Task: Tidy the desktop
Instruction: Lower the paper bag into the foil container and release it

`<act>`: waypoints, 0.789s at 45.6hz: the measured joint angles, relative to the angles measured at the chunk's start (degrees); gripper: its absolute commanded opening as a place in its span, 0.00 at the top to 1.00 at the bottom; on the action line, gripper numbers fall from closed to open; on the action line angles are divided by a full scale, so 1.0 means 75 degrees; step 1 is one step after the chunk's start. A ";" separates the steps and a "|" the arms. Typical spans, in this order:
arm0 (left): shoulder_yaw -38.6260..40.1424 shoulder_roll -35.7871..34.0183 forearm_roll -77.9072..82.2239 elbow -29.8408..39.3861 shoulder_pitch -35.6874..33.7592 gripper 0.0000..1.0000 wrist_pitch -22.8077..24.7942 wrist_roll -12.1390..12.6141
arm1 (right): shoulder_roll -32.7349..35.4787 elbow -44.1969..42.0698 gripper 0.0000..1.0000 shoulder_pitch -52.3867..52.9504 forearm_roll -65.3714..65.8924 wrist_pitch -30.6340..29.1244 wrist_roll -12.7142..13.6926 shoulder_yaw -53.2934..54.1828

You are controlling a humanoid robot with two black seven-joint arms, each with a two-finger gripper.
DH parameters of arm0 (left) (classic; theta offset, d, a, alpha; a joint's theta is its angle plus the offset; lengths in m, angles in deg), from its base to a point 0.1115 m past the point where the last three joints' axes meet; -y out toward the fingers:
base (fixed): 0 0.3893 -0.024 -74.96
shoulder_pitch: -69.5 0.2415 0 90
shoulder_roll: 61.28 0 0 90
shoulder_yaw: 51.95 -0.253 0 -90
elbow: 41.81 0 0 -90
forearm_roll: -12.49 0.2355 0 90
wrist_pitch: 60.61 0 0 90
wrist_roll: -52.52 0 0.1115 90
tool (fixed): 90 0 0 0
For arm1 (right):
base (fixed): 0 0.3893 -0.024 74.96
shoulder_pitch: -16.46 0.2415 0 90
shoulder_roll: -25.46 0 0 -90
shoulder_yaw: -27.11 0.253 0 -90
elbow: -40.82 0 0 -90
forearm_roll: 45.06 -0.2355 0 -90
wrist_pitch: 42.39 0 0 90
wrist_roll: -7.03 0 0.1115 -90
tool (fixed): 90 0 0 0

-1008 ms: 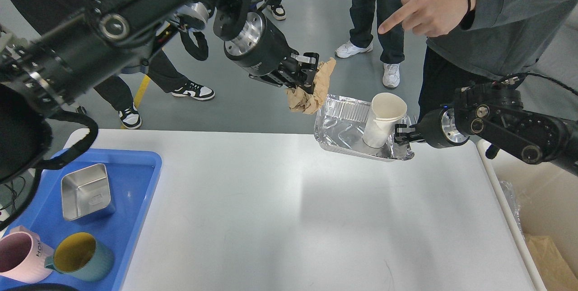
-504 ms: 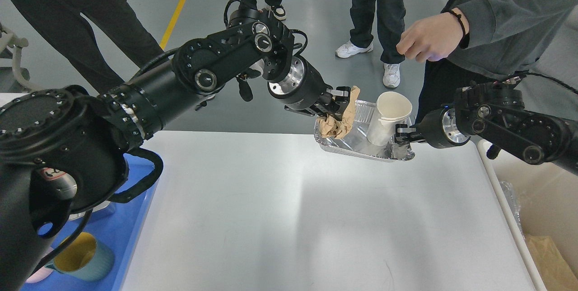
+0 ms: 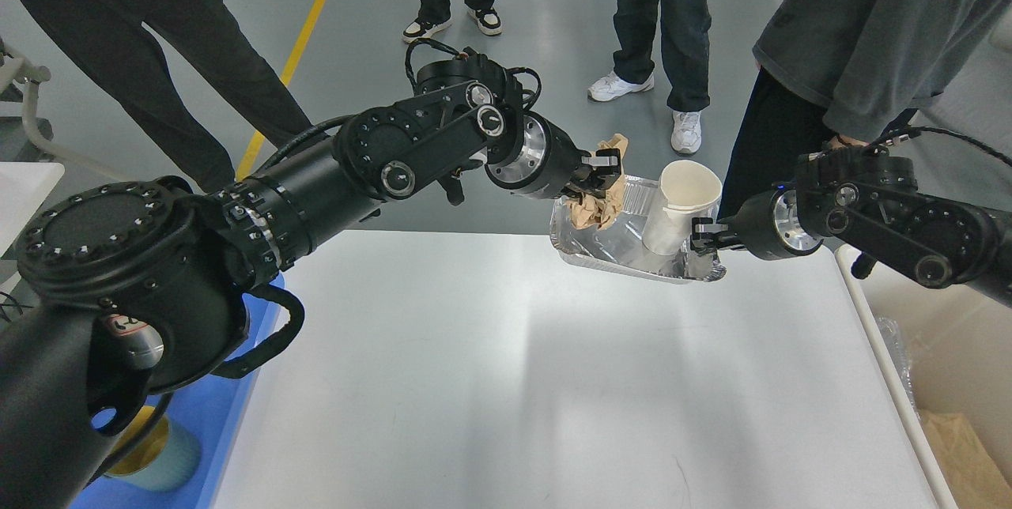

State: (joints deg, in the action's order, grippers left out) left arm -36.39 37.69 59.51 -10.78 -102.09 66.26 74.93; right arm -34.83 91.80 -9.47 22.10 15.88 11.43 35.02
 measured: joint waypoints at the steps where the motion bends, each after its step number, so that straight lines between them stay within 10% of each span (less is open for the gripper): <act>1: -0.0022 0.0000 0.0000 0.0000 0.0009 0.92 -0.0022 0.0000 | 0.0000 0.0000 1.00 0.0000 0.0000 0.0000 0.0000 0.0000; 8: -0.0130 -0.0009 0.0000 -0.0006 0.0036 0.81 -0.0141 -0.0067 | -0.0007 0.0000 1.00 0.0000 0.0000 0.0000 0.0000 0.0001; 14: -0.0138 -0.0007 -0.0001 -0.0091 0.0038 0.08 -0.0323 -0.0097 | -0.0006 0.0000 1.00 -0.0013 0.0000 0.0007 0.0000 0.0009; 36: -0.0105 0.0001 -0.0069 -0.0130 0.0038 0.04 -0.0673 -0.0269 | -0.0018 0.0000 1.00 -0.0035 0.0011 0.0010 0.0000 0.0007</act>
State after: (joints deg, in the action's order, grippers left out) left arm -37.18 37.69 58.99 -11.76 -101.80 61.21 72.92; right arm -34.97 91.80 -9.73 22.18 15.95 11.43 35.07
